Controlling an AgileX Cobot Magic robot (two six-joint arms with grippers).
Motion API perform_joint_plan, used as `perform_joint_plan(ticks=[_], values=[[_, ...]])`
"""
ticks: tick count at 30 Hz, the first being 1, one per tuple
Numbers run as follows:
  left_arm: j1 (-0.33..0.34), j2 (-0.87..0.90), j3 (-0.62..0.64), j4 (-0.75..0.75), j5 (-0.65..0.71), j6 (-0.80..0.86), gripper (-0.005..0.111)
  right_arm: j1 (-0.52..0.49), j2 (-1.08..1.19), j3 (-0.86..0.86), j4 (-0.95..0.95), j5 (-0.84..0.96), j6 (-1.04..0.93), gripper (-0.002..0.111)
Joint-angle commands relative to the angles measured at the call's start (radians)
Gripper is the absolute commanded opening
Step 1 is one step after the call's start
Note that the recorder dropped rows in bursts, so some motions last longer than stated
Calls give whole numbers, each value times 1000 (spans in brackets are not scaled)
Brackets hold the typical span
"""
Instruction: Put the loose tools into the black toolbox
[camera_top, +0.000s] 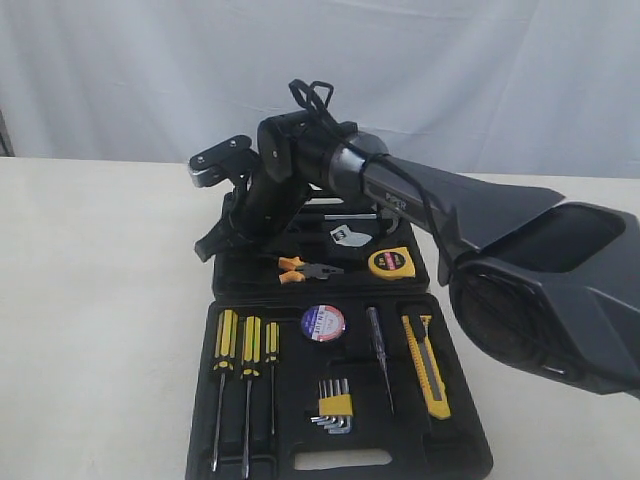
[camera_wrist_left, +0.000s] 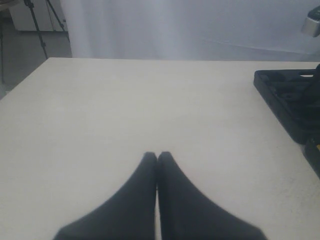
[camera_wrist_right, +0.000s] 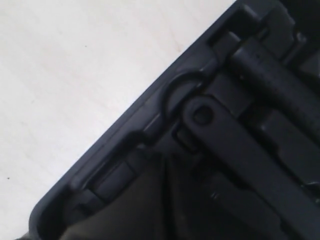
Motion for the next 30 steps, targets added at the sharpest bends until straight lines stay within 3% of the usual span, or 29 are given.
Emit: perform_joint_plan(ticks=[1, 9, 13, 30], values=[[-5, -1, 3, 0, -5, -6, 0, -1, -47, 4, -2, 42, 6, -1], [-5, -1, 3, 0, -5, -6, 0, -10, -74, 4, -23, 186, 3, -1], [-5, -1, 3, 0, -5, -6, 0, -27, -74, 11, 57, 234, -24, -1], [-5, -1, 3, 0, -5, -6, 0, -49, -86, 139, 85, 198, -73, -1]])
